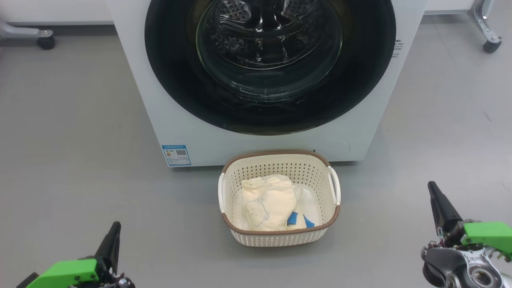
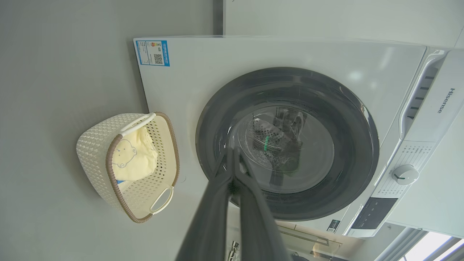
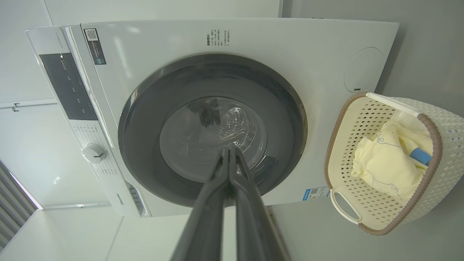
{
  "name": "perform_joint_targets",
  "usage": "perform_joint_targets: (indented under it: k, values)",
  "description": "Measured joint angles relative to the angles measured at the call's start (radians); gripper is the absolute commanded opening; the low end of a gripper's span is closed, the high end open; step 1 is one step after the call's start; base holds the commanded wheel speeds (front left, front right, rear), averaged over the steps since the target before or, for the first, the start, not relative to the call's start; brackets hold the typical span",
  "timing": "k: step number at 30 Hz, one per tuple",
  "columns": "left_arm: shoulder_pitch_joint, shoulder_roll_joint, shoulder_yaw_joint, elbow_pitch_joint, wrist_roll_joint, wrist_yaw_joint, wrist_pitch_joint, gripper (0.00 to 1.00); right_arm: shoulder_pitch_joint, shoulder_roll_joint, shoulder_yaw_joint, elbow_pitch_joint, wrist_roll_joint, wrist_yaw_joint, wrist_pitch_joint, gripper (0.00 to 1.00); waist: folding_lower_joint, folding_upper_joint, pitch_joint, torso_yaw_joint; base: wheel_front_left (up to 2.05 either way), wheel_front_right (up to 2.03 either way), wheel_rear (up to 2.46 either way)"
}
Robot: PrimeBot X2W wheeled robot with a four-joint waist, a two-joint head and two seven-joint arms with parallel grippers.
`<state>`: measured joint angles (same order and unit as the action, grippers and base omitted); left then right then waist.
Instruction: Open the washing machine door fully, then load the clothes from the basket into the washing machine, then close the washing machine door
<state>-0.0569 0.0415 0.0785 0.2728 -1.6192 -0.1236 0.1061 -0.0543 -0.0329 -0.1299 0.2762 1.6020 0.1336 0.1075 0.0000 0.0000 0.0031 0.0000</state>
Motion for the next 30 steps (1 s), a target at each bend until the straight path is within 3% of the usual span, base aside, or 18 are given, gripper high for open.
perform_joint_targets:
  k: [30]
  values:
    - [0.000, 0.000, 0.000, 0.000, 0.000, 0.000, 0.000, 0.00, 0.000, 0.000, 0.000, 0.000, 0.000, 0.000, 0.000, 0.00, 0.0000, 0.0000, 0.000, 0.000, 0.00, 0.00, 0.00]
